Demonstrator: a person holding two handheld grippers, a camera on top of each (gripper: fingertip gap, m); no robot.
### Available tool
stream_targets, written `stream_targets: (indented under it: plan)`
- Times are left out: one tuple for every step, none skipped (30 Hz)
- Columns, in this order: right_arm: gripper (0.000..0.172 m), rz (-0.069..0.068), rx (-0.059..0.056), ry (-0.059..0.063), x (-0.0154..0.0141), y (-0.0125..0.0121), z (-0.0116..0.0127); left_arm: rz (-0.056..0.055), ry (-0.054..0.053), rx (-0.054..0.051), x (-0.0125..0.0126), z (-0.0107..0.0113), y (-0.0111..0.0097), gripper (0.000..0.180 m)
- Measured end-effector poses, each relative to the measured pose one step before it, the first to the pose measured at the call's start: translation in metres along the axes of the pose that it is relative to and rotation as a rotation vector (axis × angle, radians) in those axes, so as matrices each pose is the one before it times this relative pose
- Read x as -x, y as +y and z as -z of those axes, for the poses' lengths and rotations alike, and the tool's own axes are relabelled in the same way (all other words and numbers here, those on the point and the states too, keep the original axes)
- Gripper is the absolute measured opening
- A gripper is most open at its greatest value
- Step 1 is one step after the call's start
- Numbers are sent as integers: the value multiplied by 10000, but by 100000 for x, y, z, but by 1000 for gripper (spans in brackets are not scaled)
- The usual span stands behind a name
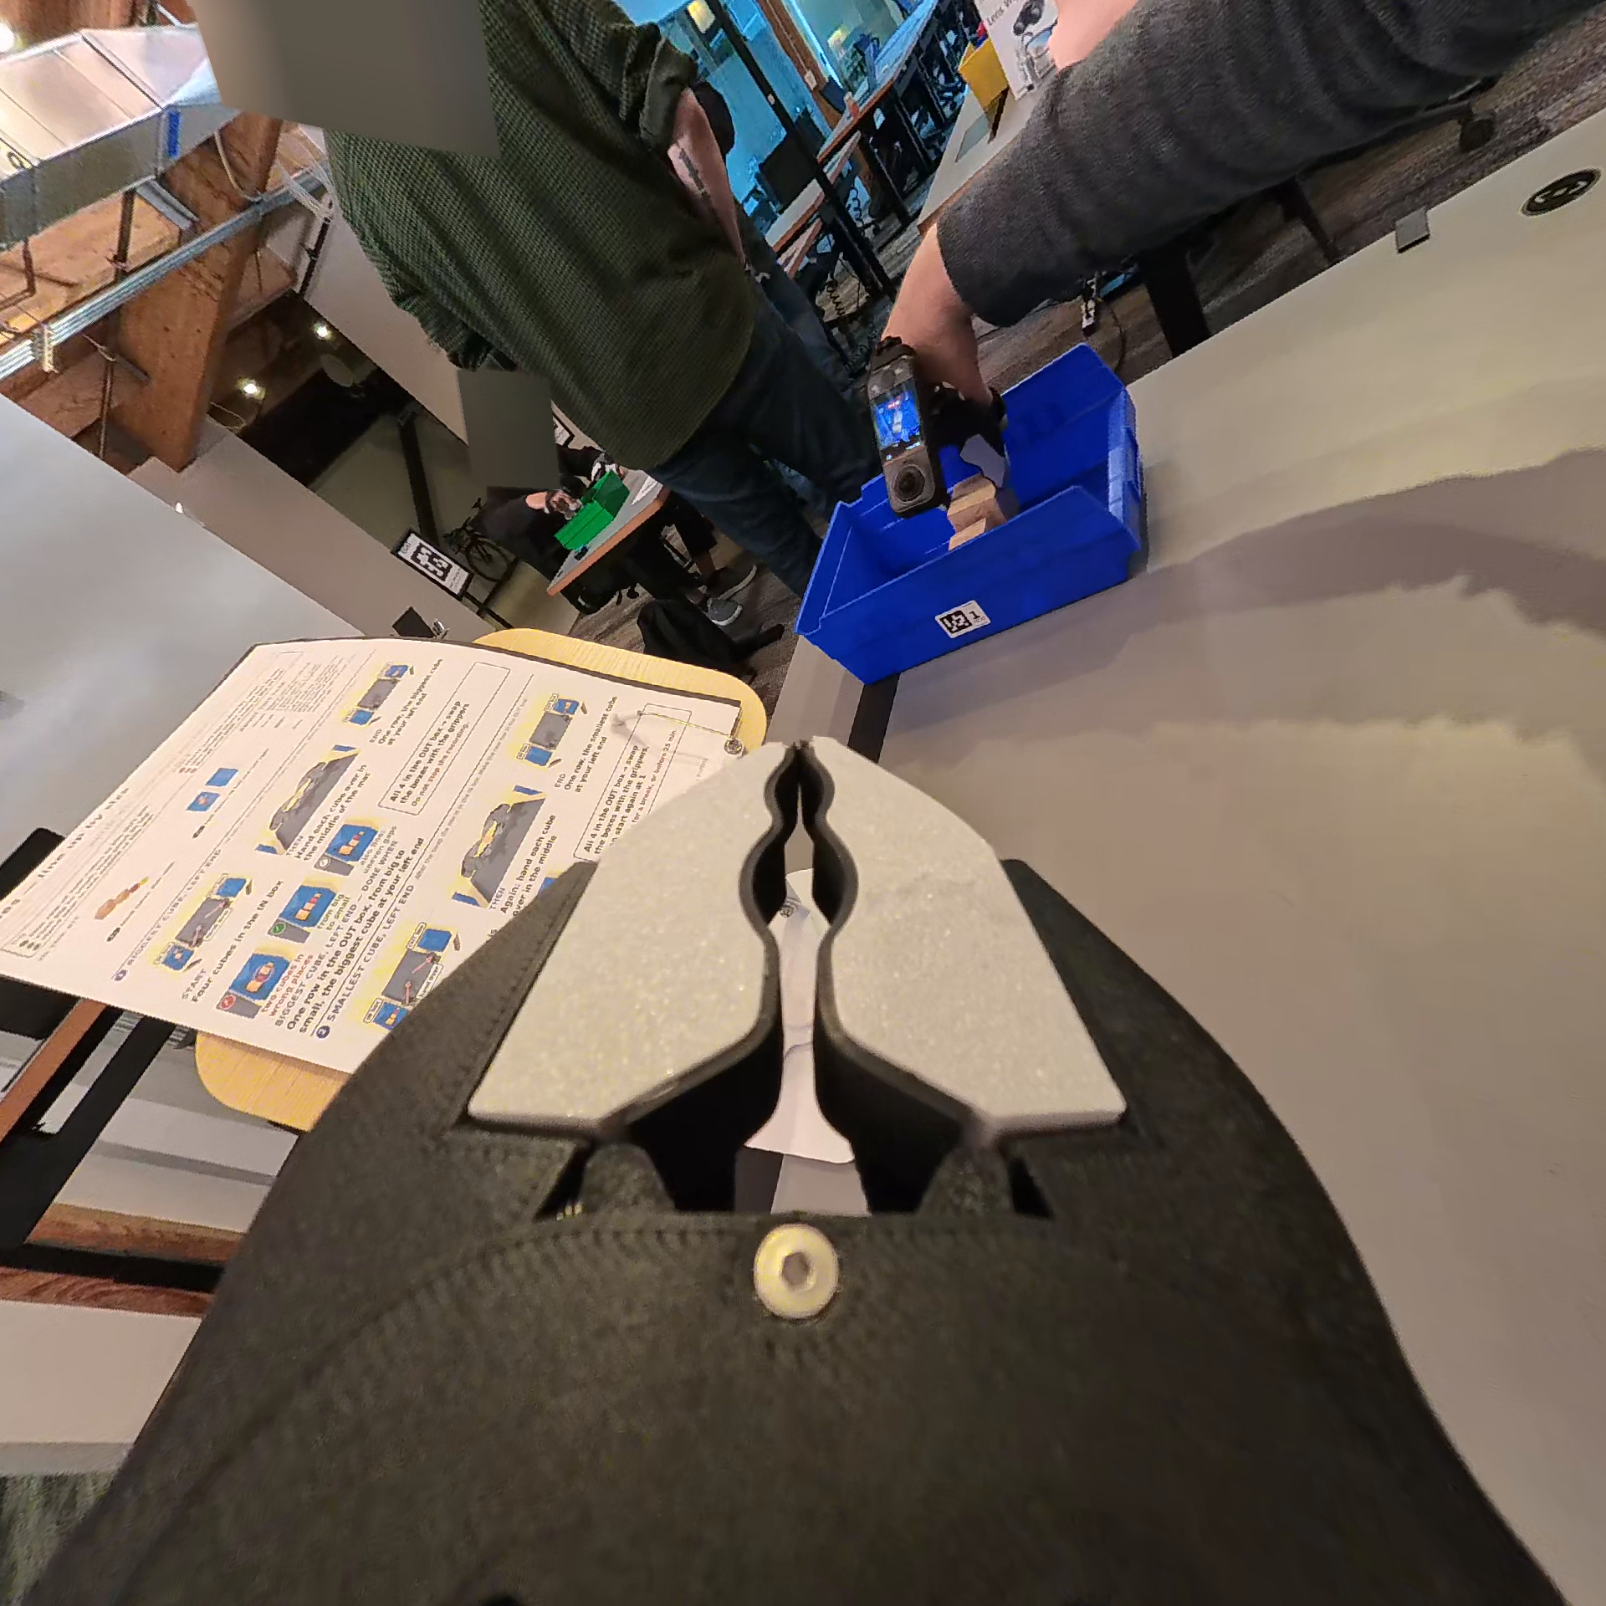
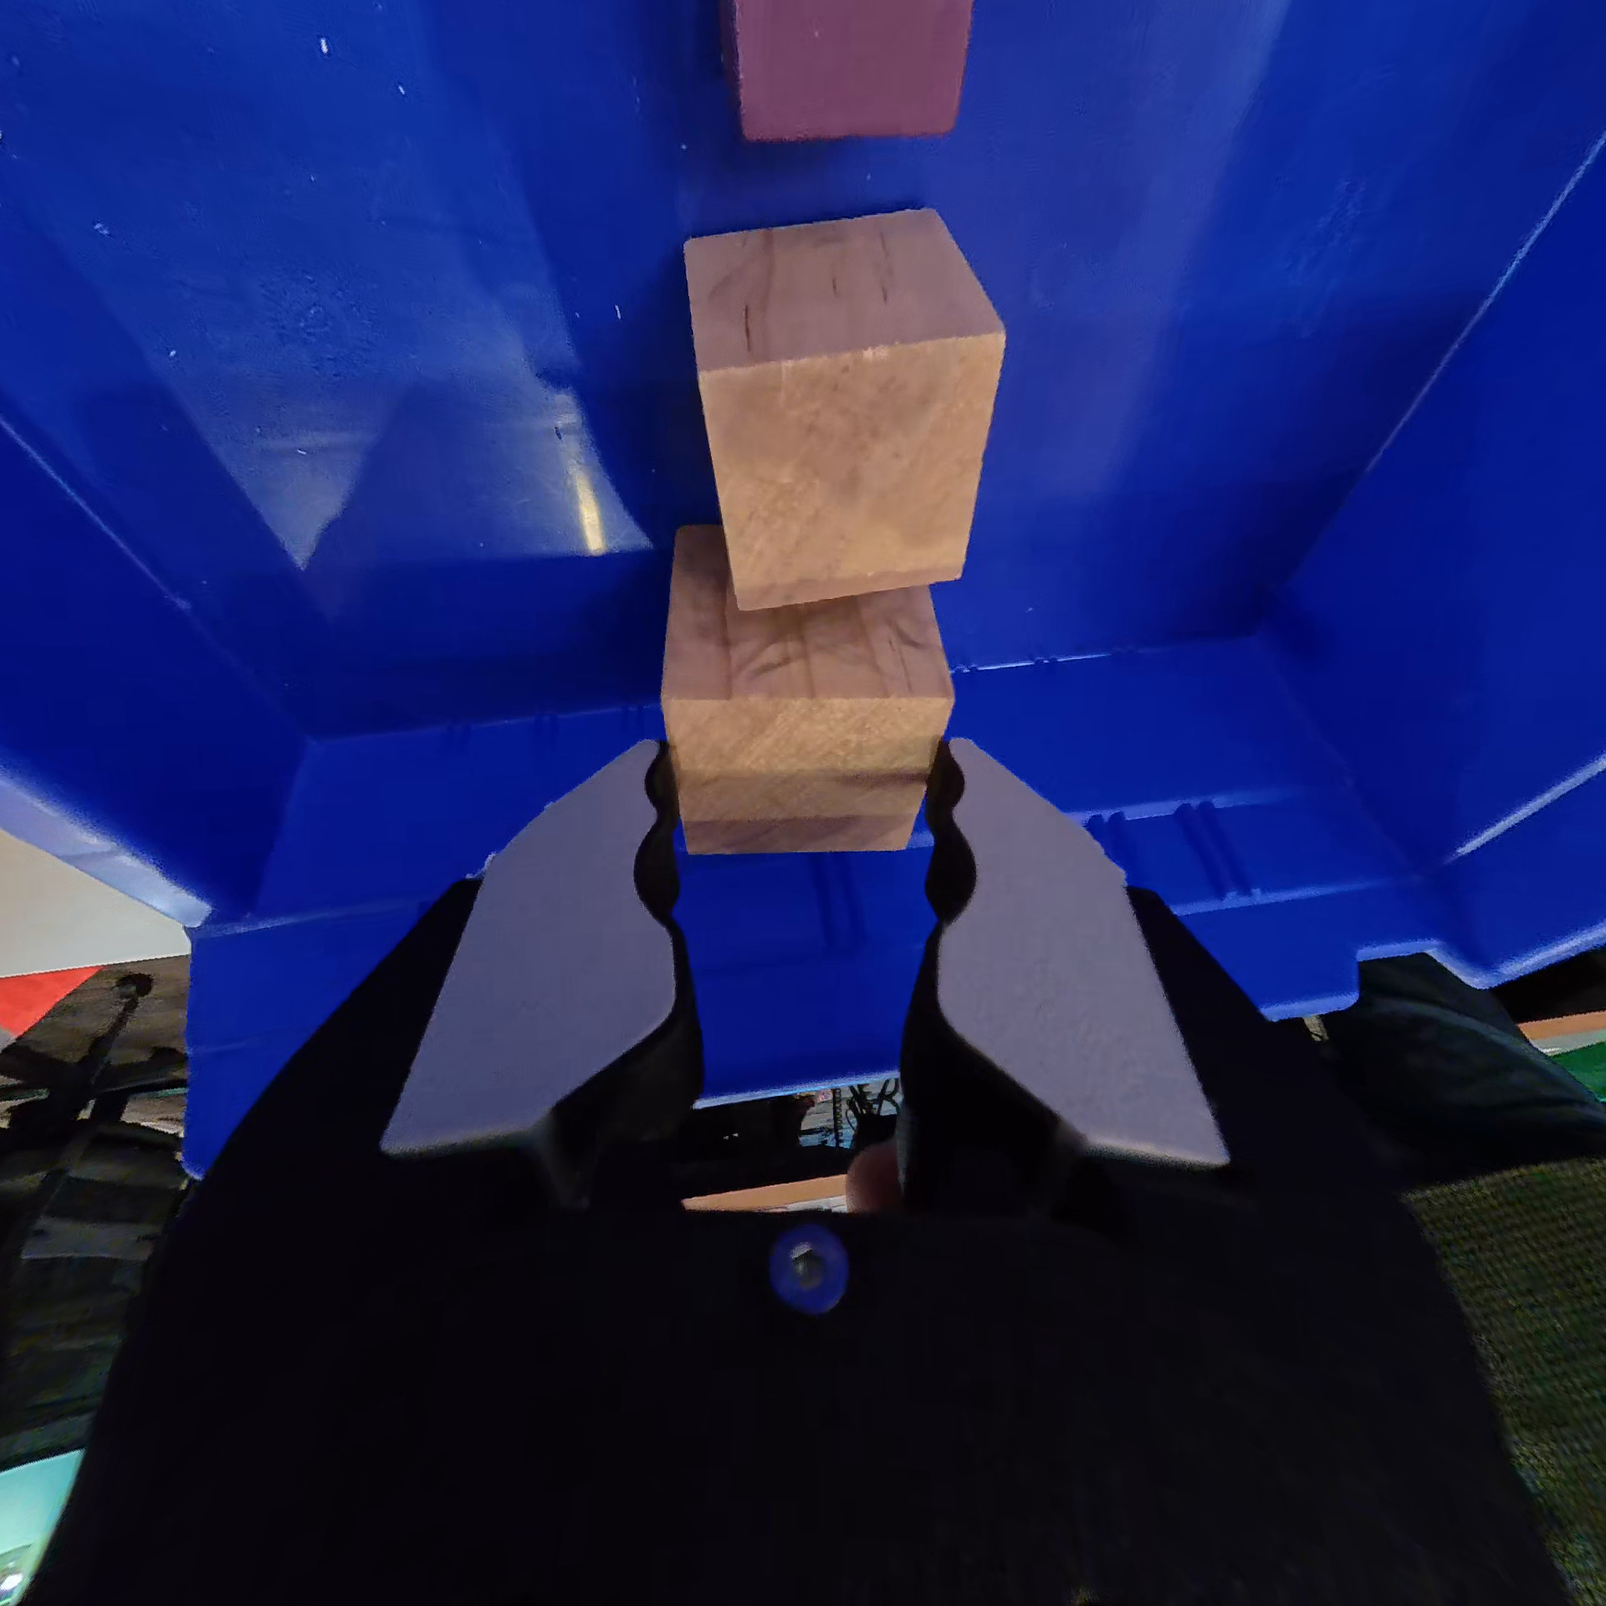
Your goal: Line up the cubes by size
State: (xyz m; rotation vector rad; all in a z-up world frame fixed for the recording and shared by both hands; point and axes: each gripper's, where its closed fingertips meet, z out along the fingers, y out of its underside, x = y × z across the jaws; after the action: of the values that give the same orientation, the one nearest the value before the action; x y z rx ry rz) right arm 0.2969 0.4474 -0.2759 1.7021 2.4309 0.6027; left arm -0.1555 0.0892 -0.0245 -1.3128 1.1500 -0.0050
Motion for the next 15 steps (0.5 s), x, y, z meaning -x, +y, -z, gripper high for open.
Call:
stream_targets:
  plan:
    - [55, -12, -21, -41, 12, -5, -9, -5, 9, 11, -26, 7, 12, 0]
    - [55, -5, -5, -30, -6, 11, -7, -10, 7, 5, -24, -4, -1, 0]
    - [55, -8, 3, -22, 4, 0, -11, -7, 6, -5, -19, 14, -29, 0]
    - [55, 2, 17, -15, -1, -5, 10, -7, 1, 0, -12, 17, -23, 0]
    - [55, 19, 30, -12, -6, 1, 3, -9, -6, 2, 2, 30, -2, 0]
    - [55, 18, 32, -10, -7, 0, -4, 0, -4, -4, 4, 25, 0, 0]
    - [55, 5, 22, -11, -5, -6, -4, 8, 3, -9, 12, 24, -13, 0]
    - [55, 3, -2, -14, -6, -5, -3, 3, 1, -2, 11, 18, 14, 0]
    - [55, 2, -7, -14, -1, -3, -10, 0, 1, 14, 9, 0, 38, 0]
    - [55, 5, -5, -18, -8, 2, -11, -5, 3, 26, 0, -13, 53, 0]
    - [55, 2, -2, -21, -7, 2, 4, -3, 3, 19, -3, -5, 46, 0]
    - [55, 10, 10, -20, -9, -15, -6, 1, 5, 0, -24, -1, -2, 0]
    - [55, 27, 19, -11, -6, 9, -1, -6, -1, -9, 0, 10, -26, 0]
    - [55, 32, 44, 1, -15, -3, 4, -5, 6, -7, -19, -2, -35, 0]
    - [55, 62, 70, 21, -31, 5, -7, -5, 9, 3, -19, 3, -5, 0]
